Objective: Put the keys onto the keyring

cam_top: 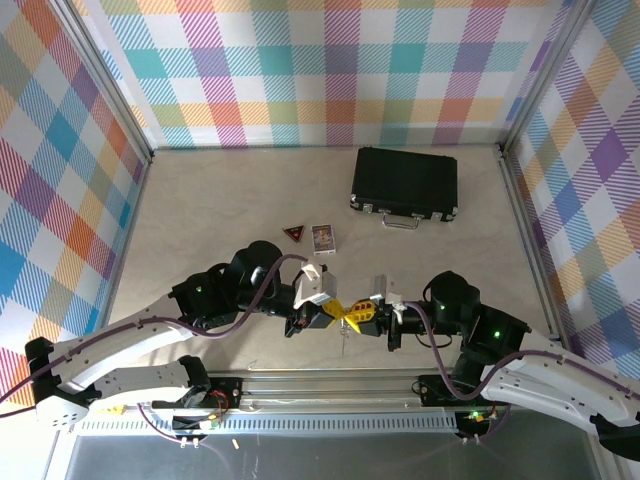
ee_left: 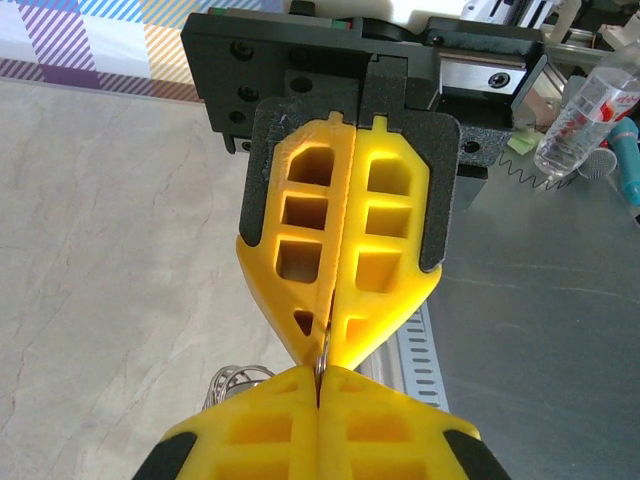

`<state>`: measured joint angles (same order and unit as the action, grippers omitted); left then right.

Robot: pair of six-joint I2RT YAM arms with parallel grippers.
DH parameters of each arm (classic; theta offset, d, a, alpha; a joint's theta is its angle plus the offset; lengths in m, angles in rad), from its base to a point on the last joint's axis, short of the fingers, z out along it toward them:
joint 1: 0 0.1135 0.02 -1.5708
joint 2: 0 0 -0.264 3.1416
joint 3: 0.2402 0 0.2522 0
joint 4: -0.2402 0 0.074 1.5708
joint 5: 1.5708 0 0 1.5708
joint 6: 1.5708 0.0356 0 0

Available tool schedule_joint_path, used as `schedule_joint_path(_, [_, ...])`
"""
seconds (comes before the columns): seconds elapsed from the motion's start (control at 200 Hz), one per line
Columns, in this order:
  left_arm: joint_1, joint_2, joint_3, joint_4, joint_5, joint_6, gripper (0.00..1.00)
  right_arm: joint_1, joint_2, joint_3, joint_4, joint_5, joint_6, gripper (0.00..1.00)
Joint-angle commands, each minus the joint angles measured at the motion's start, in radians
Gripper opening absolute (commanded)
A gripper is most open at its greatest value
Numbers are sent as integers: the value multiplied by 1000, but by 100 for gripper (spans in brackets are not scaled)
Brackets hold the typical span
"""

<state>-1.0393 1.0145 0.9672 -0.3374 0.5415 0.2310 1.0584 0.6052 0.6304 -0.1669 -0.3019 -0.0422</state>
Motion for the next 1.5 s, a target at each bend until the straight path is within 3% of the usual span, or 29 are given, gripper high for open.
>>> schedule_joint_path(0.0, [-2,5,-21,86,18,-16,0,19,-4,12,89,-29,-8,0])
schedule_joint_path(0.045, [-2,-4,-24,86,11,-16,0,19,-4,14,87,-27,-6,0])
schedule_joint_path(0.1, [-2,-16,-28,86,-8,-19,0,19,-4,18,81,-26,-2,7])
schedule_joint_path(0.25, [-2,-53,-46,74,-71,-20,0,19,-20,29,40,-10,13,32])
schedule_joint_path(0.475, [-2,-118,-101,68,-145,-47,0,20,-49,70,-79,80,61,62])
schedule_joint_path(0.78, [-2,-215,-173,67,-295,-129,0,-5,-6,106,-167,310,181,89])
schedule_joint_path(0.975, [-2,-293,-222,74,-339,-188,0,-107,140,138,-198,274,265,93])
schedule_joint_path(1.2, [-3,-366,-302,135,-384,-236,0,-325,272,115,-96,31,397,93])
schedule_joint_path(1.495, [-2,-503,-366,222,-367,-240,0,-346,598,210,-100,0,384,91])
